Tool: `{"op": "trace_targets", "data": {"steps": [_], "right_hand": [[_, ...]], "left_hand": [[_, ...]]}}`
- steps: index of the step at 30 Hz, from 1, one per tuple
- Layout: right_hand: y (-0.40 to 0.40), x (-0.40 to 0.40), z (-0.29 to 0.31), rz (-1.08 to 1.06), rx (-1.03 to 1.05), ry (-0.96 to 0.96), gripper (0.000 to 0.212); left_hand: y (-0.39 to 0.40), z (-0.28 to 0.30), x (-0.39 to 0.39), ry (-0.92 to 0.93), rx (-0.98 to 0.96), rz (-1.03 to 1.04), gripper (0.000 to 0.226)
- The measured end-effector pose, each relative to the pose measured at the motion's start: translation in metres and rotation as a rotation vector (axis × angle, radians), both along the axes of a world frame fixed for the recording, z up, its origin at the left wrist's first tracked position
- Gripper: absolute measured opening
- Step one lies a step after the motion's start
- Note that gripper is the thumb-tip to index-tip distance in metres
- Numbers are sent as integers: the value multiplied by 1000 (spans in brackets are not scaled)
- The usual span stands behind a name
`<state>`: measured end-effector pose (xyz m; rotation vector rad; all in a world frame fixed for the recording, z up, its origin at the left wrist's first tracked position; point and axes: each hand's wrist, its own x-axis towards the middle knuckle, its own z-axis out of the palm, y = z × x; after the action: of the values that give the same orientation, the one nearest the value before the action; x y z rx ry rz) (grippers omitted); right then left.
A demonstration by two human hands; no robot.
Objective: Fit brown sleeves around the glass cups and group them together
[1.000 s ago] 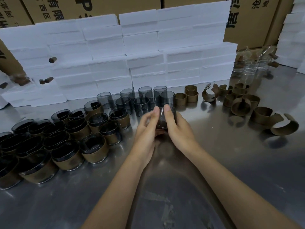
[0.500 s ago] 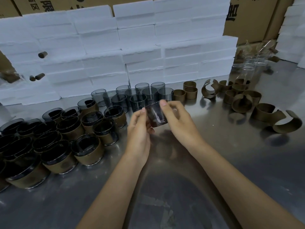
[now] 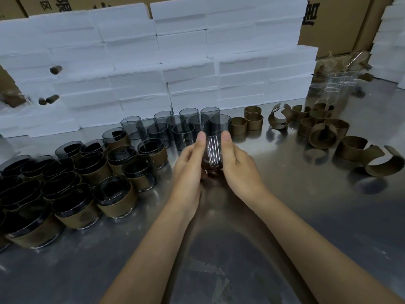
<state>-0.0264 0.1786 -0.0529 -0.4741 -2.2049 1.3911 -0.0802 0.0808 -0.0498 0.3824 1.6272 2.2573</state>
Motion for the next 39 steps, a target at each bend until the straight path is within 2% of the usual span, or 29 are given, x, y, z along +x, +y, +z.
{"op": "trace_targets", "data": {"steps": [2, 8, 10, 14, 16, 19, 23, 26, 28, 32, 36, 39], "right_hand": [[3, -2, 0, -38, 18, 16, 71], [10, -1, 1, -97, -29, 78, 49], [10, -1, 3, -74, -203, 98, 44], [11, -1, 7, 45, -763, 86, 44], [14, 1, 9, 117, -973, 85, 50], [19, 2, 10, 142, -1132, 154, 44], [20, 1, 10, 153, -1089, 159, 38], [17, 1, 9, 154, -987, 122, 39], [12, 2, 9, 165, -930, 117, 37], [5, 2, 10, 153, -850, 100, 33], [1, -1, 13, 143, -710, -31, 46], [3, -1, 12, 103, -556, -56, 36]], "left_hand": [[2, 1, -1, -29, 25, 47, 73], [1, 3, -3, -82, -5, 23, 49], [-1, 2, -4, -114, 19, 9, 43], [0, 0, -3, -60, 14, -15, 22], [1, 0, 2, 18, -39, -5, 25], [1, 0, 7, 134, -93, -69, 41], [0, -1, 7, 142, -76, -87, 55], [0, 2, 8, 105, -55, -12, 62], [0, 3, 7, 38, -27, 37, 57], [-1, 0, 0, -91, 40, 95, 24], [-3, -1, -3, -125, 8, 99, 29], [-2, 1, -4, -144, 1, 93, 33]]}}
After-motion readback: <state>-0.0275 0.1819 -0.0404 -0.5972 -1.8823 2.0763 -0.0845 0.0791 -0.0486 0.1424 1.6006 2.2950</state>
